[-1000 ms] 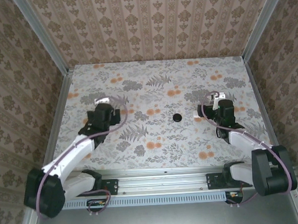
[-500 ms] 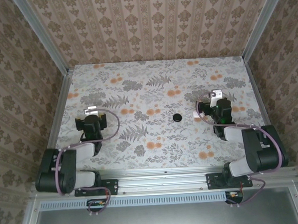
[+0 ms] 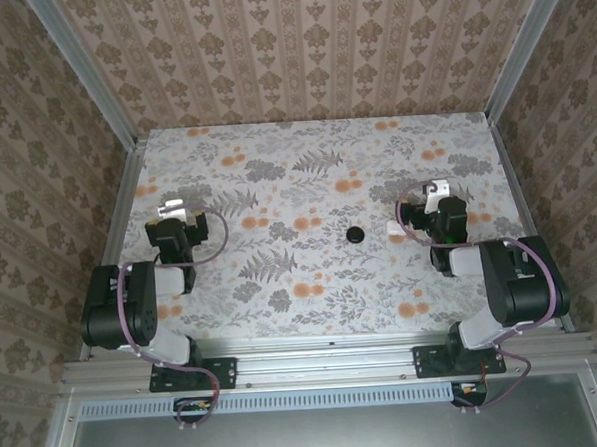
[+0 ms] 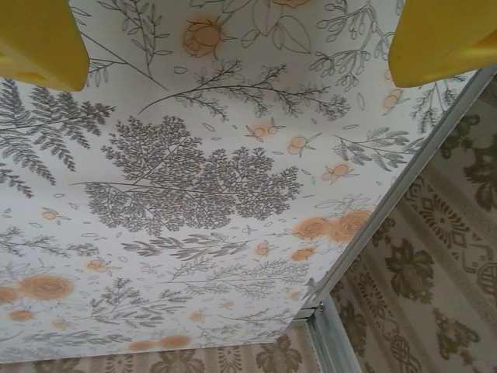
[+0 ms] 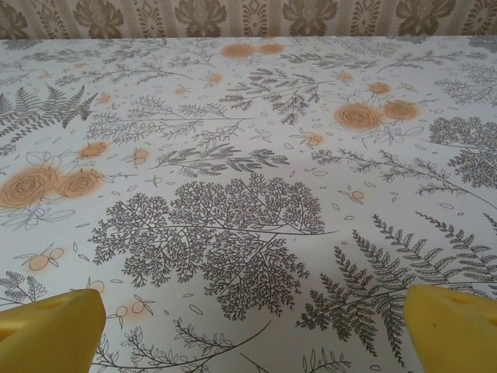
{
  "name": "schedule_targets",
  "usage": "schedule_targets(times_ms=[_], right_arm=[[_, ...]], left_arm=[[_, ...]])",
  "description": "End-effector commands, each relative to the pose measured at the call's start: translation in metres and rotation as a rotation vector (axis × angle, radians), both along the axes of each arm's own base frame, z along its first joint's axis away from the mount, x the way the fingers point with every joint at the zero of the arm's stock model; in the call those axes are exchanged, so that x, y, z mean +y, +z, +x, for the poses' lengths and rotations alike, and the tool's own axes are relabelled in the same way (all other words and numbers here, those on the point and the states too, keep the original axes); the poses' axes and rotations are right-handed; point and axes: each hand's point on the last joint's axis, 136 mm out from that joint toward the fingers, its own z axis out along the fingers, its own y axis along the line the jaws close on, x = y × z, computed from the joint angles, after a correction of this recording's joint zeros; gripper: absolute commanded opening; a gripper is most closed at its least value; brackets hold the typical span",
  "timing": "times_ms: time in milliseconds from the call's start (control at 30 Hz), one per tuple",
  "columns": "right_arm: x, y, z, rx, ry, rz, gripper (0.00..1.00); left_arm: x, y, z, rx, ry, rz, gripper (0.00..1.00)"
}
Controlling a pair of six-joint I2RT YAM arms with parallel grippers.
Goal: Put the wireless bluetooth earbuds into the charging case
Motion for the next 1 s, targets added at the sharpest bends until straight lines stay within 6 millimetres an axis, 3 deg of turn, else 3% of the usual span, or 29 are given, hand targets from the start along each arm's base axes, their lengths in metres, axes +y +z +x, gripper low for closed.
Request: schedule_targets(times_ms=[0,967], right_arm=[[0.0028,0.0051,0.0043,-0.014,0.01,0.024,1.0],[0.0029,0.0054,0.0039,-0.015,0.01,0.025,1.0]], left_arm=[[-0.009,0.0018,0.003,-0.014,-0.038,-0.036,1.0],[-0.0162,0.0011,0.0064,0.001,-0.082,-0.031,1.0]])
